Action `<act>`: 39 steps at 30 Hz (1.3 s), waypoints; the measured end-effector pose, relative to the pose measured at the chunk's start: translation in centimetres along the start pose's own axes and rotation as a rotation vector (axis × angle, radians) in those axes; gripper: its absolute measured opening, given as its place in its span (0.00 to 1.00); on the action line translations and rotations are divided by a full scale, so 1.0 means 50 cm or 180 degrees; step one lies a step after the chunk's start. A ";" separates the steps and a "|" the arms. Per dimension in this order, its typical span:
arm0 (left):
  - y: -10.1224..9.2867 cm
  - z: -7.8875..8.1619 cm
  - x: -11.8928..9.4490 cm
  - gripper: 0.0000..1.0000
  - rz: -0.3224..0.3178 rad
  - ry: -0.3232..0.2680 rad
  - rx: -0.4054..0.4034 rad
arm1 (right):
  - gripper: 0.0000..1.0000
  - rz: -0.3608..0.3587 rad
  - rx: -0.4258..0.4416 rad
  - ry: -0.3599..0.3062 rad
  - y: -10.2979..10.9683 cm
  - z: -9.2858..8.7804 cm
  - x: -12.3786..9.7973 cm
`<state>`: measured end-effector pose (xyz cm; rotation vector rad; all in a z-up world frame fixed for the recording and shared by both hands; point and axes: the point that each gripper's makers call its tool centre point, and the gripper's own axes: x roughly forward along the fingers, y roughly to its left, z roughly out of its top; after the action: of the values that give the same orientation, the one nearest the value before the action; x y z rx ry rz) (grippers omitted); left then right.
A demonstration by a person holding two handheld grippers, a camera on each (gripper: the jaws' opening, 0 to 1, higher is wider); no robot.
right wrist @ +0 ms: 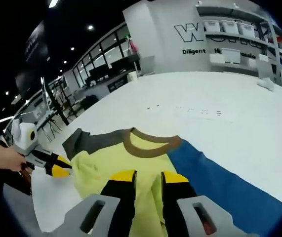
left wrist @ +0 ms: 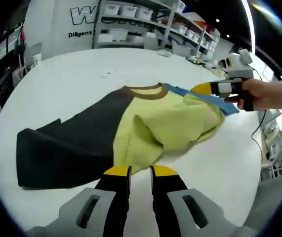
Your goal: Fold the garment on the visible template until the final outline fits inside the template.
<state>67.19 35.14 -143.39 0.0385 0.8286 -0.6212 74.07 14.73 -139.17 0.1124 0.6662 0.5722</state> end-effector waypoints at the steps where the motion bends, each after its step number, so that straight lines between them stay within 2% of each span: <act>1: -0.001 0.001 0.002 0.08 -0.0003 0.0005 0.0016 | 0.18 0.0043 0.0007 -0.0041 0.001 0.004 -0.013; 3: 0.006 0.004 0.005 0.00 0.0024 0.0011 0.0044 | 0.24 0.0115 0.0007 -0.0102 0.002 0.003 -0.041; 5: 0.021 0.008 0.003 0.00 0.0068 0.0000 -0.0011 | 0.22 0.0127 -0.0031 -0.0152 0.002 -0.004 -0.069; 7: 0.024 0.011 0.003 0.00 0.0044 -0.0021 -0.0041 | 0.19 0.0176 -0.0198 -0.0036 0.008 -0.039 -0.095; 10: 0.025 0.022 -0.002 0.00 0.0027 -0.0087 -0.0122 | 0.19 0.0208 -0.0277 0.0142 0.021 -0.099 -0.121; 12: 0.020 0.026 -0.005 0.00 0.0015 -0.0118 -0.0081 | 0.22 0.0084 -0.0410 0.0259 0.010 -0.134 -0.127; 14: 0.011 0.030 -0.011 0.00 -0.0016 -0.0162 -0.0054 | 0.24 0.0024 -0.0288 0.0324 0.005 -0.157 -0.128; 16: 0.004 0.031 -0.017 0.00 -0.0033 -0.0175 -0.0026 | 0.26 -0.0148 -0.0347 0.0278 -0.011 -0.159 -0.131; 18: -0.006 0.033 -0.025 0.00 -0.0072 -0.0201 -0.0004 | 0.25 -0.0102 -0.0153 0.0306 -0.005 -0.168 -0.127; 22: -0.025 0.033 -0.045 0.00 -0.0130 -0.0286 0.0014 | 0.25 -0.0150 -0.0020 0.0393 -0.007 -0.177 -0.118; 24: -0.034 0.030 -0.056 0.00 -0.0159 -0.0322 0.0015 | 0.18 -0.0121 0.0165 0.0498 -0.002 -0.188 -0.114; 26: -0.041 0.025 -0.066 0.00 -0.0169 -0.0340 0.0022 | 0.00 -0.0114 0.0159 0.0534 0.002 -0.189 -0.115; 27: -0.046 0.020 -0.074 0.00 -0.0181 -0.0352 0.0041 | 0.00 -0.0095 0.0204 0.0559 0.007 -0.189 -0.117; 30: -0.057 0.005 -0.091 0.00 -0.0213 -0.0372 0.0088 | 0.00 0.0033 0.0320 0.0400 0.040 -0.158 -0.135; 32: -0.077 -0.010 -0.101 0.00 -0.0281 -0.0373 0.0151 | 0.00 0.0269 0.0398 0.0235 0.086 -0.126 -0.155; 34: -0.100 -0.025 -0.104 0.00 -0.0353 -0.0381 0.0235 | 0.00 0.0422 0.0332 0.0217 0.118 -0.113 -0.173; 36: -0.122 -0.035 -0.105 0.04 -0.0410 -0.0422 0.0291 | 0.00 0.0619 0.0339 0.0059 0.163 -0.080 -0.200; 37: -0.131 -0.037 -0.104 0.06 -0.0443 -0.0427 0.0256 | 0.00 0.0693 0.0390 0.0017 0.179 -0.070 -0.210; 38: -0.154 -0.038 -0.103 0.08 -0.0563 -0.0464 0.0154 | 0.00 0.0790 0.0316 -0.0030 0.202 -0.057 -0.224; 39: -0.164 -0.037 -0.101 0.08 -0.0601 -0.0495 0.0104 | 0.00 0.0776 0.0335 -0.0021 0.208 -0.054 -0.232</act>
<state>59.00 31.44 -139.45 -0.0586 0.6758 -0.8051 60.16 17.06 -131.98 0.2968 0.6810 0.7707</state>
